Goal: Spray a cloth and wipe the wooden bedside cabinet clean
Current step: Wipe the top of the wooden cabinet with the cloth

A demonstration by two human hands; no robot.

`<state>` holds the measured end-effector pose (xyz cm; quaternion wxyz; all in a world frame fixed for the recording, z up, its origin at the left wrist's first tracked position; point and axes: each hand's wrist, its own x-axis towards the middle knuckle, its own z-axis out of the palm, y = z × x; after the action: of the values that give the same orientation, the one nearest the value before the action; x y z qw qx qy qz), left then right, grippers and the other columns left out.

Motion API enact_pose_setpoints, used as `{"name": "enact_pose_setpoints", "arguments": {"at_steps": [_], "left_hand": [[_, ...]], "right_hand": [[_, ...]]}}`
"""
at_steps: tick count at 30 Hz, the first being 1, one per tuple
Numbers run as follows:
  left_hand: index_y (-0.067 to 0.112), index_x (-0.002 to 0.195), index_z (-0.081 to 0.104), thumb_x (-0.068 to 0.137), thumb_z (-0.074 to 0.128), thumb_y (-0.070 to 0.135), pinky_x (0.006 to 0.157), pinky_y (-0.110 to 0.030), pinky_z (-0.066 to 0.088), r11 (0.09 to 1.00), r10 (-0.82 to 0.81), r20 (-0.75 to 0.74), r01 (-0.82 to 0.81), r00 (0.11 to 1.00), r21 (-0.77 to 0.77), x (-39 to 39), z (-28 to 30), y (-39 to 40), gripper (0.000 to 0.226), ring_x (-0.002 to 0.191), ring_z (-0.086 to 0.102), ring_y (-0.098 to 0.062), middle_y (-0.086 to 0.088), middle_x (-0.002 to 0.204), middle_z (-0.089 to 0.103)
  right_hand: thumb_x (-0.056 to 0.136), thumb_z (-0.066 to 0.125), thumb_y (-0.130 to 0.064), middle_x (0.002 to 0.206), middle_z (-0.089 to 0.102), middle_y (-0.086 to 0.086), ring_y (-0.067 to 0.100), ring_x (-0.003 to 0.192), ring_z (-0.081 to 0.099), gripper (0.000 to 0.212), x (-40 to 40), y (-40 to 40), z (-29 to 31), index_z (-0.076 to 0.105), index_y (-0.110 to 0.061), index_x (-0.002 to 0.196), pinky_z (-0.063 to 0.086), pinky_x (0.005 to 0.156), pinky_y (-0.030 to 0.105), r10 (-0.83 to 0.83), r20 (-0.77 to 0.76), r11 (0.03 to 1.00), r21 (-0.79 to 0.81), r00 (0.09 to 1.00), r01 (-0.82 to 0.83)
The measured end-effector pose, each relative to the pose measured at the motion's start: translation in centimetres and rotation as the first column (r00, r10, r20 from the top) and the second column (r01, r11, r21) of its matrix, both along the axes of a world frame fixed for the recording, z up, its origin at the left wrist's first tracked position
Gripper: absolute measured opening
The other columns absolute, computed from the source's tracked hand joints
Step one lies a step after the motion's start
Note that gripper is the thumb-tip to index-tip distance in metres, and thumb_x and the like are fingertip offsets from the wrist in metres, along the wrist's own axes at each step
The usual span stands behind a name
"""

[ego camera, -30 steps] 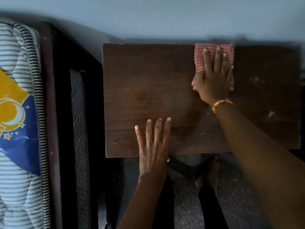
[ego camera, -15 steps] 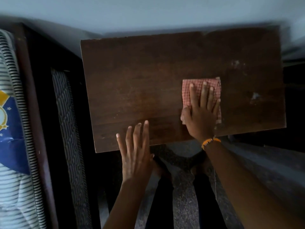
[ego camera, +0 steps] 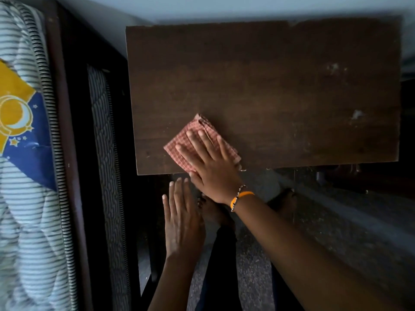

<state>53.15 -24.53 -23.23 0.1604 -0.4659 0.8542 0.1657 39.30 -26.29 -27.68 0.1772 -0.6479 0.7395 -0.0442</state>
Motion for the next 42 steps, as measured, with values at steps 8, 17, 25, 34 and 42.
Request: {"name": "enact_pose_setpoints", "arguments": {"at_steps": [8,17,25,34,42], "left_hand": [[-0.003,0.138,0.036,0.067,0.069,0.014,0.105,-0.050,0.034,0.996,-0.081,-0.044,0.082,0.996,0.031,-4.4,0.0,1.2,0.081,0.135,0.035,-0.036,-0.021,0.146,0.037],[-0.007,0.139,0.031,0.063,0.070,0.010,0.104,-0.050,0.038,0.991,-0.112,0.057,0.107,0.992,0.082,-6.1,-0.4,1.8,0.088,0.136,0.032,-0.038,-0.024,0.147,0.033],[-0.010,0.133,0.040,0.065,0.065,0.003,0.098,-0.057,0.039,0.990,-0.140,0.182,0.144,0.973,-0.011,-7.6,0.3,2.2,0.073,0.127,0.044,-0.040,-0.026,0.140,0.042],[-0.007,0.129,0.048,0.067,0.028,0.009,0.098,-0.060,0.036,0.938,-0.340,0.046,0.342,0.939,-0.052,-15.4,0.8,6.0,0.067,0.123,0.051,-0.036,-0.022,0.134,0.051],[-0.001,0.128,0.052,0.061,0.075,0.004,0.104,-0.052,0.035,0.928,-0.360,0.164,0.370,0.918,-0.036,-18.8,0.6,7.7,0.071,0.117,0.058,-0.028,-0.017,0.129,0.058]], "right_hand": [[0.086,0.041,-0.044,0.157,0.020,0.003,0.025,0.145,0.014,0.064,-9.0,7.2,-0.1,0.020,-0.036,0.146,0.010,0.115,0.052,-0.020,-0.152,0.997,0.069,0.988,0.030],[0.082,0.027,-0.044,0.156,0.019,0.013,0.035,0.144,0.015,0.067,-10.2,9.6,0.1,0.024,-0.026,0.147,0.013,0.113,0.059,-0.876,-0.136,0.456,0.076,0.462,0.887],[0.086,0.047,-0.025,0.157,0.015,0.007,0.026,0.145,0.002,0.063,-4.2,8.0,-0.1,0.027,-0.029,0.146,-0.007,0.115,0.046,-0.423,0.141,0.905,0.023,0.895,0.424],[0.089,0.042,-0.035,0.156,0.022,0.001,0.021,0.145,0.011,0.056,-14.8,15.0,-0.1,0.031,-0.034,0.143,-0.009,0.116,0.031,-0.313,0.097,0.949,-0.016,0.945,0.316],[0.091,0.031,-0.039,0.158,0.014,0.003,0.021,0.146,0.008,0.056,-24.7,22.3,-0.2,0.024,-0.033,0.145,0.004,0.115,0.042,-0.609,-0.020,0.792,0.030,0.793,0.609]]}}
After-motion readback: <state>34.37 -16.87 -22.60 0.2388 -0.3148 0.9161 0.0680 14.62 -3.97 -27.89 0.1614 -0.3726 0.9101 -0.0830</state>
